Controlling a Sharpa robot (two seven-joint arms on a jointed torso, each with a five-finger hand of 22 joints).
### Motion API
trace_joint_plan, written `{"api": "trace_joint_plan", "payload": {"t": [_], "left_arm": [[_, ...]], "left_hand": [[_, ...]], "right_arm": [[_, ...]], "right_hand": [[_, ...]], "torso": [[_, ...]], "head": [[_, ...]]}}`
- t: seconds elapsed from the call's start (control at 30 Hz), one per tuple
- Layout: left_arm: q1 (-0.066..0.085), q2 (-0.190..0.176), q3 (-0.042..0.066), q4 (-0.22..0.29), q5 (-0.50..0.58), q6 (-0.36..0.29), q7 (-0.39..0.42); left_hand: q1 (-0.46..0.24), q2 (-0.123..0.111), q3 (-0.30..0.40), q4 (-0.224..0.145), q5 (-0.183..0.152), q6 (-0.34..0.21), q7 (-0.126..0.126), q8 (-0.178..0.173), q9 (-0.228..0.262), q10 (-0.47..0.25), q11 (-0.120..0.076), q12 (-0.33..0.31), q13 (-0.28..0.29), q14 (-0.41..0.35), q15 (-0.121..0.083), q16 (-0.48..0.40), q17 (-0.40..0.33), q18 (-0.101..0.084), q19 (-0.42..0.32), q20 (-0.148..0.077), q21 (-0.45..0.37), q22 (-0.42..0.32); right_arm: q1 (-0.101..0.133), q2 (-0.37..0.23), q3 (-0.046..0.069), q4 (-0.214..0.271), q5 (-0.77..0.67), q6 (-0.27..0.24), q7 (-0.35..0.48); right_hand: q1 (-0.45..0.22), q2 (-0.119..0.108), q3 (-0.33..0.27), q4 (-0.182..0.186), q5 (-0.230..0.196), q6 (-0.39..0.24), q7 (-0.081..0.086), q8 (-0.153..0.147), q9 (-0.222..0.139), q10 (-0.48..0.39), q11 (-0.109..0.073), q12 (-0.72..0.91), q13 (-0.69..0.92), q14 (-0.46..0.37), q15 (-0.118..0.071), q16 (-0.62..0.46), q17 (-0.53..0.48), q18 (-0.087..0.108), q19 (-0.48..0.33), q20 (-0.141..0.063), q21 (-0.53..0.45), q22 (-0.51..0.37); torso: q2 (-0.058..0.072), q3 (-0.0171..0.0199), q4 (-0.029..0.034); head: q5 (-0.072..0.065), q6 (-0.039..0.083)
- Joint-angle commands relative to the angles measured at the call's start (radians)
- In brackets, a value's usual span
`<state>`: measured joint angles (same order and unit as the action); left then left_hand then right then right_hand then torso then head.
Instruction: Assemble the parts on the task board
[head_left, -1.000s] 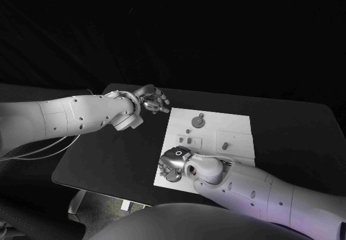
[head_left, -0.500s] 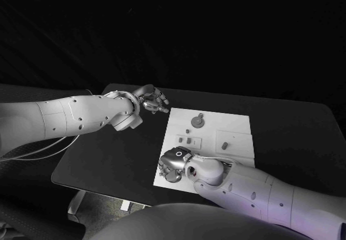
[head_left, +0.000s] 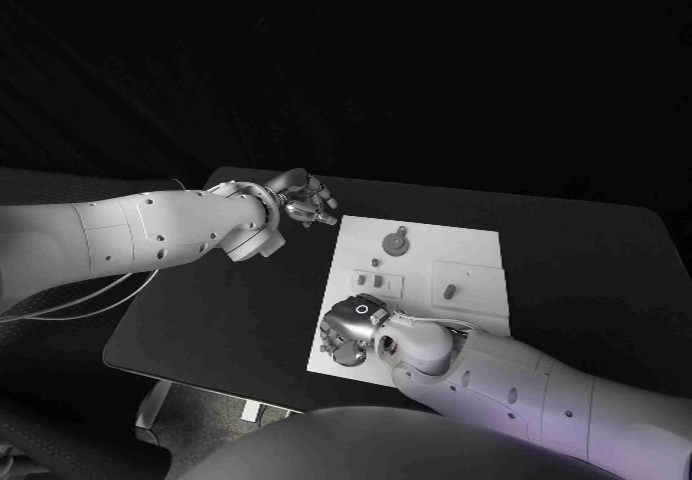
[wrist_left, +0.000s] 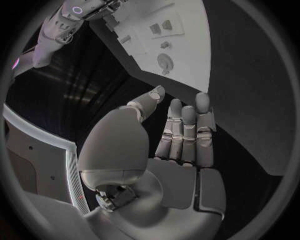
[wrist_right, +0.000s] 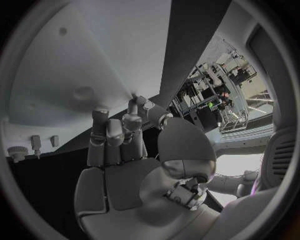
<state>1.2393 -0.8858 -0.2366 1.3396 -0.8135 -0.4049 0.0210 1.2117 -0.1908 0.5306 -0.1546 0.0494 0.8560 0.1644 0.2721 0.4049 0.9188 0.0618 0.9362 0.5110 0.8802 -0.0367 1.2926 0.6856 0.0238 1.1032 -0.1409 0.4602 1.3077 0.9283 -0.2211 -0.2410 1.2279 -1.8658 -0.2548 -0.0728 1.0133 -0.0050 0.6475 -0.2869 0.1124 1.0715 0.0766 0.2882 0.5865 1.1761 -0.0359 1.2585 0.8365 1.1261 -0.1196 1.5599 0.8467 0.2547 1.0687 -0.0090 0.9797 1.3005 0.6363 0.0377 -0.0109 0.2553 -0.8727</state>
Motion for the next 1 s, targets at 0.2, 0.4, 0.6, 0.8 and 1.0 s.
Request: {"api": "trace_joint_plan", "payload": {"t": [0.2, 0.4, 0.6, 0.8, 1.0], "left_arm": [[0.002, -0.001, 0.001, -0.003, -0.004, -0.013, 0.006], [0.002, -0.003, 0.001, -0.001, -0.004, -0.014, 0.004], [0.002, -0.007, 0.001, -0.004, 0.008, -0.015, 0.0], [0.002, -0.007, 0.001, -0.005, 0.008, -0.013, -0.001], [0.002, -0.005, 0.001, -0.003, 0.008, -0.01, -0.001]], "left_hand": [[-0.007, -0.001, -0.008, 0.0, 0.005, 0.0, 0.007, 0.004, 0.002, -0.007, 0.0, 0.004, 0.0, -0.002, -0.004, 0.006, -0.002, 0.039, 0.006, 0.002, -0.006, 0.02], [-0.013, -0.002, -0.01, 0.004, 0.005, 0.002, 0.007, 0.004, 0.002, -0.007, 0.0, 0.005, -0.001, -0.002, -0.004, 0.006, -0.002, 0.039, 0.006, 0.002, -0.006, 0.02], [-0.034, -0.007, -0.015, 0.021, 0.004, 0.004, 0.006, 0.006, 0.003, -0.007, -0.001, 0.005, -0.002, -0.002, -0.005, 0.007, -0.003, 0.039, 0.007, 0.002, -0.007, 0.019], [-0.039, -0.009, -0.017, 0.027, 0.004, 0.004, 0.006, 0.006, 0.003, -0.006, -0.001, 0.005, -0.002, -0.002, -0.005, 0.007, -0.003, 0.039, 0.007, 0.002, -0.007, 0.019], [-0.04, -0.009, -0.017, 0.028, 0.004, 0.004, 0.006, 0.006, 0.003, -0.006, -0.001, 0.005, -0.002, -0.002, -0.005, 0.007, -0.003, 0.039, 0.007, 0.001, -0.007, 0.019]], "right_arm": [[-0.002, -0.019, 0.023, 0.021, 0.013, -0.06, -0.01], [-0.002, -0.04, 0.057, 0.053, 0.034, -0.081, -0.01], [-0.002, -0.057, 0.093, 0.068, 0.037, -0.085, -0.013], [0.0, -0.054, 0.093, 0.066, 0.063, -0.036, -0.015], [0.0, -0.037, 0.07, 0.054, 0.069, 0.019, -0.024]], "right_hand": [[0.0, 0.002, 0.009, -0.002, 0.003, 0.008, -0.003, 0.002, 0.0, 0.009, -0.002, -0.001, 0.0, 0.016, -0.006, 0.0, 0.003, 0.007, 0.008, -0.002, 0.007, -0.001], [0.001, 0.001, 0.01, -0.002, 0.004, 0.009, -0.003, 0.003, 0.0, 0.01, -0.002, -0.001, 0.0, 0.019, -0.006, 0.0, 0.005, 0.007, 0.009, -0.003, 0.007, -0.001], [0.001, 0.001, 0.01, -0.001, 0.004, 0.01, -0.004, 0.003, -0.001, 0.011, -0.002, -0.002, 0.001, 0.021, -0.006, 0.0, 0.005, 0.007, 0.01, -0.004, 0.008, -0.001], [-0.001, -0.006, 0.009, -0.002, 0.002, 0.007, -0.003, 0.001, -0.002, 0.012, -0.002, -0.004, 0.0, 0.016, -0.007, -0.002, -0.004, 0.007, 0.01, -0.004, 0.007, -0.002], [0.002, -0.103, -0.014, -0.005, -0.006, -0.07, 0.021, -0.04, -0.018, -0.009, 0.02, -0.017, 0.001, 0.001, -0.001, -0.013, -0.005, 0.007, -0.005, -0.003, 0.0, -0.002]], "torso": [[0.0, 0.0002, -0.0006], [0.0, 0.0, -0.001], [0.0, 0.0012, -0.0016], [0.0, 0.0001, -0.0014], [0.001, -0.0001, -0.0001]], "head": [[0.002, 0.0], [0.002, 0.0], [0.004, 0.0], [0.004, 0.0], [0.003, 0.0]]}}
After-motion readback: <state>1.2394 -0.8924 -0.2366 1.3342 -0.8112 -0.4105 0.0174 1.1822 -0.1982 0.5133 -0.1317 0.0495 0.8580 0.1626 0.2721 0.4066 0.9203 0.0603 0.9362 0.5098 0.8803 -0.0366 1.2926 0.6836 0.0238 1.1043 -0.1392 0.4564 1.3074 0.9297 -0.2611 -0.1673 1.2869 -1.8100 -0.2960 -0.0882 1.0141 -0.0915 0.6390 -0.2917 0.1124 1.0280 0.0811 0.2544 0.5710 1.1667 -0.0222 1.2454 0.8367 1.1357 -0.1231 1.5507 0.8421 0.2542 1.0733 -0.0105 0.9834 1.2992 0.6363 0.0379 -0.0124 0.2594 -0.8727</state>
